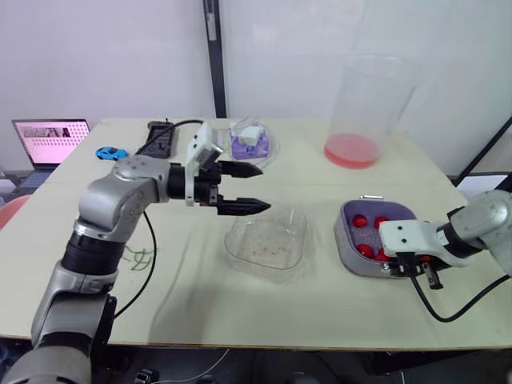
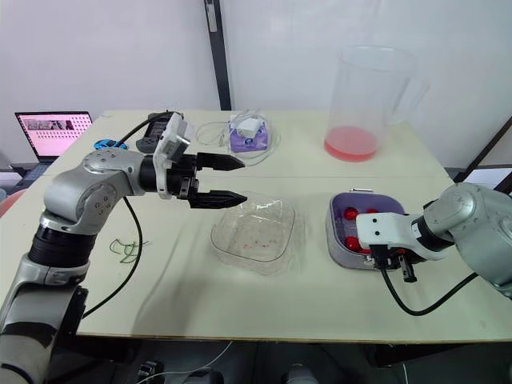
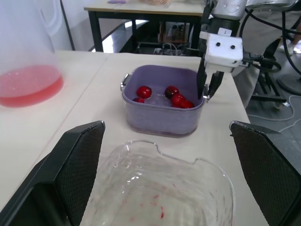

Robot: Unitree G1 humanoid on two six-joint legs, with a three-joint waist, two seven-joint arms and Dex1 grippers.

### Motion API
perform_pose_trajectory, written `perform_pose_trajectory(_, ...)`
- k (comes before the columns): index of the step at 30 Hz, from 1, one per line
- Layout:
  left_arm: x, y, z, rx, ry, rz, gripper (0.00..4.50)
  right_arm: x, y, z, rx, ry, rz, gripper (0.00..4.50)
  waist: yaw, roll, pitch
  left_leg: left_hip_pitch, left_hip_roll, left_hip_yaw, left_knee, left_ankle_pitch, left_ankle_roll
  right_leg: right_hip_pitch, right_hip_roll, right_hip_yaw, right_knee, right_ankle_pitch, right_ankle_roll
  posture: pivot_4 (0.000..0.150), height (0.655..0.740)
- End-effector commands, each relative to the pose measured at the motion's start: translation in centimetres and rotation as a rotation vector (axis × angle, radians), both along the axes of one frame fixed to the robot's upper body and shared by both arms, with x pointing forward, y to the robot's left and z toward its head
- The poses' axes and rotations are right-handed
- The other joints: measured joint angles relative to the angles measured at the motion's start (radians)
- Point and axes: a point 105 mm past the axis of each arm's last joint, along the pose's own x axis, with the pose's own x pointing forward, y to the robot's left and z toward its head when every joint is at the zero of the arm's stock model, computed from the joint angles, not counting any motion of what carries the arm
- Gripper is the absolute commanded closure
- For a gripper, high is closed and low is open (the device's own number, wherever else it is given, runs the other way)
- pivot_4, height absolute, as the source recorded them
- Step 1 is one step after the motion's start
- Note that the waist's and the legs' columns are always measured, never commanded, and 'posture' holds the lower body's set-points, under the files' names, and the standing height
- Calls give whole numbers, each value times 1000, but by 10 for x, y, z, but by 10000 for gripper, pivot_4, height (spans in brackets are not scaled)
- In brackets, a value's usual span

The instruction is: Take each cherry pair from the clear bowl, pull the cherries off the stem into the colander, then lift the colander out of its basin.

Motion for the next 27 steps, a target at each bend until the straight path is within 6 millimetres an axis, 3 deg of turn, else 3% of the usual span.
perform_pose_trajectory(1, -2, 0, 14, -18, -68, 1, 0, 3, 2, 17, -6, -69, 6, 43150, 0, 0, 0, 0, 0, 0, 0, 0, 0, 0, 0, 0, 0, 0, 0, 1500, 7332)
perform_pose_trajectory(17, 0, 1, 10, -24, -67, -8, 0, -7, 4, 37, -2, -61, 2, 43149, 0, 0, 0, 0, 0, 0, 0, 0, 0, 0, 0, 0, 0, 0, 0, 1500, 7332)
perform_pose_trajectory(27, 3, 0, 8, -12, -79, -6, 0, -10, 4, 62, 39, -89, -23, 43149, 0, 0, 0, 0, 0, 0, 0, 0, 0, 0, 0, 0, 0, 0, 0, 1500, 7332)
